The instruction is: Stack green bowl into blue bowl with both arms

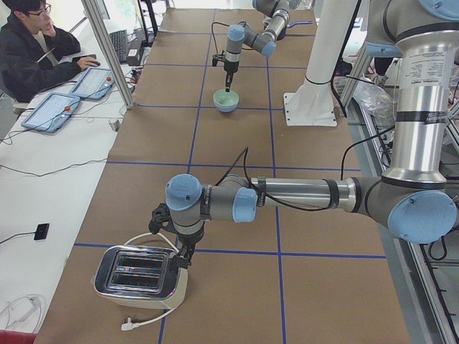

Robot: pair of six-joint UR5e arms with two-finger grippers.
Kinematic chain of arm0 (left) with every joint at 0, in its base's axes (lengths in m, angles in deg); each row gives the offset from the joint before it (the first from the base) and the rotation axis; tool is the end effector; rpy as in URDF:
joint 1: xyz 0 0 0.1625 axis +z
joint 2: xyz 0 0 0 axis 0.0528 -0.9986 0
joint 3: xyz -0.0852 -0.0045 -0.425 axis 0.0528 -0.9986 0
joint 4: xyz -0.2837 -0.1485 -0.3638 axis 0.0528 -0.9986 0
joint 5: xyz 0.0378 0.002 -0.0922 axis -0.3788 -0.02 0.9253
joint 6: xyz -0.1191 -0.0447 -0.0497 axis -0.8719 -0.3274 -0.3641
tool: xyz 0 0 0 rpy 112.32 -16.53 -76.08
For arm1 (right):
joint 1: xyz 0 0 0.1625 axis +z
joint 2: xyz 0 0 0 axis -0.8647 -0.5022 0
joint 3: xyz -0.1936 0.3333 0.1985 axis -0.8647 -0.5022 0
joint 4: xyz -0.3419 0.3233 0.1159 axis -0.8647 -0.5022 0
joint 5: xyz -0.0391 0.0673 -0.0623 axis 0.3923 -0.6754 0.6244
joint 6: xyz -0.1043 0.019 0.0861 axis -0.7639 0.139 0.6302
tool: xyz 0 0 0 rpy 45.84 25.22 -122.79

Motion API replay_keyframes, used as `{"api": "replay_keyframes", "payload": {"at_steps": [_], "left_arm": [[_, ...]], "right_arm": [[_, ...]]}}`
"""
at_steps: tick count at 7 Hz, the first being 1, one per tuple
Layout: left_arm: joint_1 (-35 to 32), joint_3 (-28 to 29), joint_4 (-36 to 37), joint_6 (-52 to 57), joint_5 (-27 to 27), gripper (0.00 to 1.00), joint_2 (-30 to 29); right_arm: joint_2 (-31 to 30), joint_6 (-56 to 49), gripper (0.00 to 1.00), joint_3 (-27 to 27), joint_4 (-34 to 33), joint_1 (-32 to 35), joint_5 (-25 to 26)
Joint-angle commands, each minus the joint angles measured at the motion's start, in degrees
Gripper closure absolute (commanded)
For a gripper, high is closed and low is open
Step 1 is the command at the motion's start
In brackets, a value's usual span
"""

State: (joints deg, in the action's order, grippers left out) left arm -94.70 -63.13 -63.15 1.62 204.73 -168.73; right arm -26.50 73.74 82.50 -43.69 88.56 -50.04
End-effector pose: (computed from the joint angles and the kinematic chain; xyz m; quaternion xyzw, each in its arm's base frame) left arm -0.0603 -0.5695 0.6899 0.0663 0.3449 0.0993 0.9310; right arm -0.6275 -0.4584 0.2089 0.0507 -0.4377 0.0705 0.8949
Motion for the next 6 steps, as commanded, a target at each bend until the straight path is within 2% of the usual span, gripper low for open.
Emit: {"api": "replay_keyframes", "payload": {"at_steps": [1,2,3,4,6], "left_arm": [[0.0,-0.1,0.0,-0.3,0.0,0.0,0.0],[0.0,-0.1,0.0,-0.4,0.1,0.0,0.1],[0.0,-0.1,0.0,-0.4,0.1,0.0,0.3],[0.0,-0.2,0.0,-0.7,0.1,0.0,1.0],[0.0,-0.1,0.0,-2.9,0.1,0.0,1.1]], "right_arm": [[-0.2,-0.2,0.0,1.1,0.0,0.0,-0.2],[-0.1,-1.0,0.0,2.5,-0.6,1.2,-0.8],[-0.6,-2.6,0.0,2.7,-0.8,5.0,-4.8],[-2.9,-8.6,0.0,2.5,-0.9,10.6,-10.5],[-10.0,-33.4,0.0,-1.5,-0.9,25.5,-17.5]]}}
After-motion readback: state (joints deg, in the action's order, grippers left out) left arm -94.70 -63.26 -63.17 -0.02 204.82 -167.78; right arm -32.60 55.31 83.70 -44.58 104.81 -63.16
